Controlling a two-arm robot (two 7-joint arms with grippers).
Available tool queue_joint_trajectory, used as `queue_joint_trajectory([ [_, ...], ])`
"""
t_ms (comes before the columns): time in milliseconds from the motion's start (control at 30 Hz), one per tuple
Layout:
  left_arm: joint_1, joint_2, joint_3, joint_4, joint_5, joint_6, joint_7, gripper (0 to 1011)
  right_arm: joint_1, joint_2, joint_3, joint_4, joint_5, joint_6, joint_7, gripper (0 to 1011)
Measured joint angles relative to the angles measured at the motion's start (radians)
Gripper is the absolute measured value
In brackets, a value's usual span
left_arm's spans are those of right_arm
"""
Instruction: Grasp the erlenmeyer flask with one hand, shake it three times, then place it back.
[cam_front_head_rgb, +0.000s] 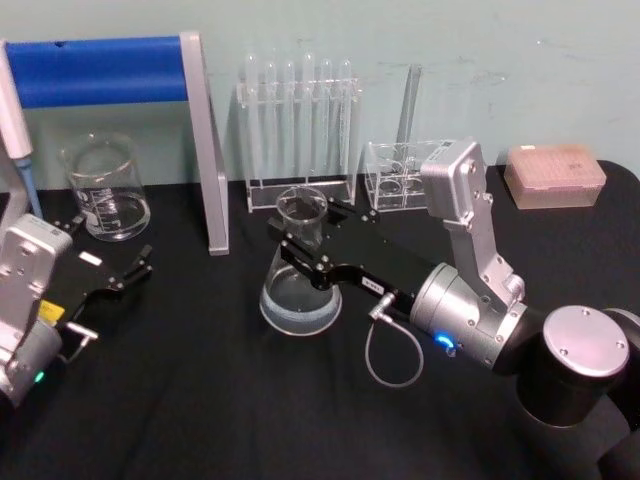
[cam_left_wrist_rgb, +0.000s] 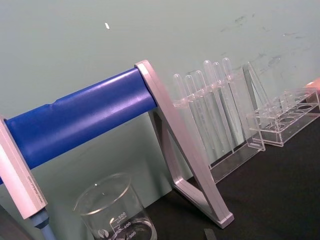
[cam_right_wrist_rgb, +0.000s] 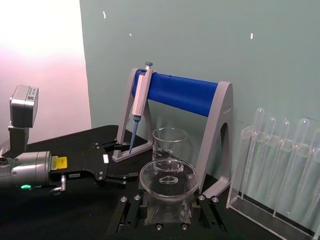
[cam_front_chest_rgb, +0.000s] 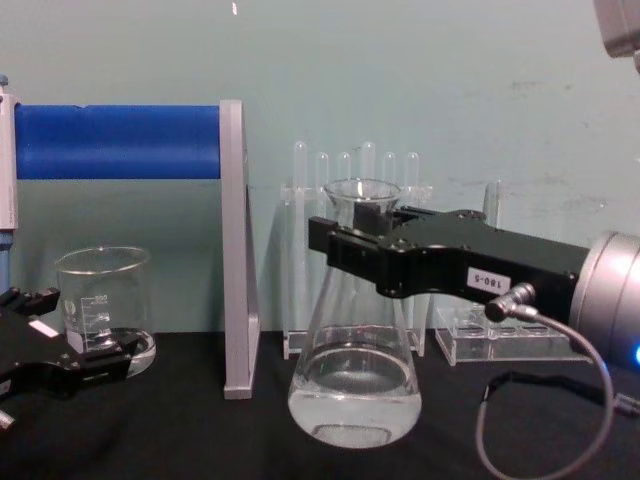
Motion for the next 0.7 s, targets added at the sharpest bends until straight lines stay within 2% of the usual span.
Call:
queue_joint_trajectory([
  [267, 0.000, 0.000, 0.000, 0.000, 0.000, 0.000, 0.000, 1001, 0.004, 0.001, 0.001, 0.004, 0.003, -0.003, -0.008, 450],
  [700, 0.000, 0.000, 0.000, 0.000, 0.000, 0.000, 0.000, 1001, 0.015, -0.012, -0.005, 0.074, -0.012, -0.025, -0.014, 449],
])
